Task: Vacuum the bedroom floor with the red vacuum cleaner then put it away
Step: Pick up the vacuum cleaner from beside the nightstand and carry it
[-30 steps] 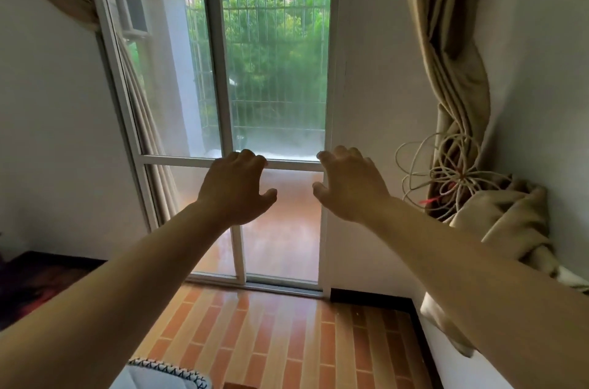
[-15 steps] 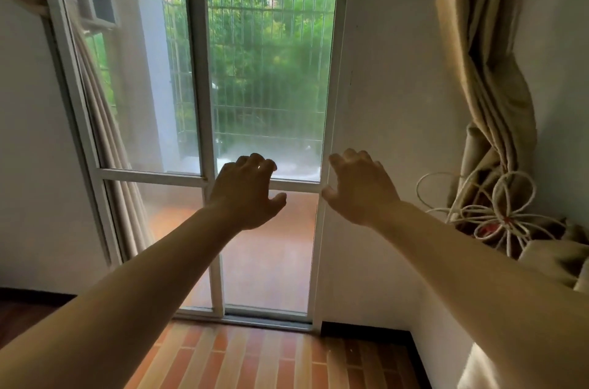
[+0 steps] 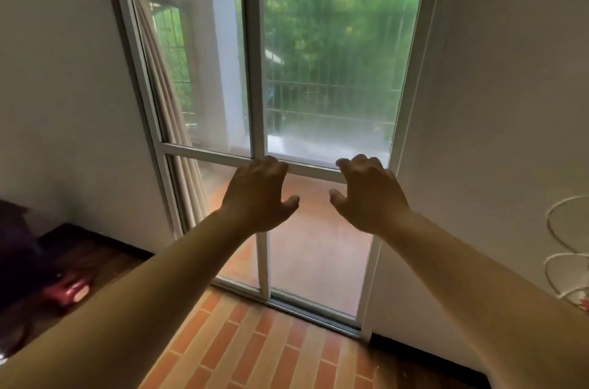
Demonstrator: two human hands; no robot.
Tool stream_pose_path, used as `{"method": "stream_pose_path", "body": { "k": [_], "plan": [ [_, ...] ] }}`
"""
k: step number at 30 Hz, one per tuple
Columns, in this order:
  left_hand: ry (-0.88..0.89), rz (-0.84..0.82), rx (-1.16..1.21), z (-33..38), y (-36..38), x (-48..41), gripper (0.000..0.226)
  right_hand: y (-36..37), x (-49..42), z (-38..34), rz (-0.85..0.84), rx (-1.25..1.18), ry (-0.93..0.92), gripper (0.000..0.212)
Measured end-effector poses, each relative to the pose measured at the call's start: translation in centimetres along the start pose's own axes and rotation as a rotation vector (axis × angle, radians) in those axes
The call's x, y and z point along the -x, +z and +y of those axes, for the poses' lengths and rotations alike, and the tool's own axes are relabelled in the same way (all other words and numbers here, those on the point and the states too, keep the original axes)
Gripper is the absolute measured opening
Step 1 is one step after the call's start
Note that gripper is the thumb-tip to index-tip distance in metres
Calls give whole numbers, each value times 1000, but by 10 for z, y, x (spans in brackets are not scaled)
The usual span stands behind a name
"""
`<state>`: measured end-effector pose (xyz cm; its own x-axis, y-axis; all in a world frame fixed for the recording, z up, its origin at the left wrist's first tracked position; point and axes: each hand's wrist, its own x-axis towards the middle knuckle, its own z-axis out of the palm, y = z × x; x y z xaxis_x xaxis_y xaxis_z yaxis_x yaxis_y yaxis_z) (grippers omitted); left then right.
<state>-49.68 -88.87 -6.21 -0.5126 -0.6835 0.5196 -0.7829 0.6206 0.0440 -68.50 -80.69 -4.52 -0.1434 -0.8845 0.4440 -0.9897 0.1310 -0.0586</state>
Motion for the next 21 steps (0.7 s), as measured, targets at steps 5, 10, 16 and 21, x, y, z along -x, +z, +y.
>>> {"method": "stream_pose_path", "body": {
  "k": [5, 10, 16, 21],
  "plan": [
    [-161, -47, -26, -15, 43, 1, 60, 61, -35, 5, -69, -178, -83, 50],
    [-374, -122, -83, -54, 62, 30, 56, 117, -68, -23, -199, -236, -249, 56],
    [-646, -170, -166, -111, 78, 84, 55, 168, -84, -92, -284, -342, -451, 53],
    [-784, -203, -184, -163, 106, 120, 59, 217, -98, -150, -377, -344, -602, 53]
  ]
}}
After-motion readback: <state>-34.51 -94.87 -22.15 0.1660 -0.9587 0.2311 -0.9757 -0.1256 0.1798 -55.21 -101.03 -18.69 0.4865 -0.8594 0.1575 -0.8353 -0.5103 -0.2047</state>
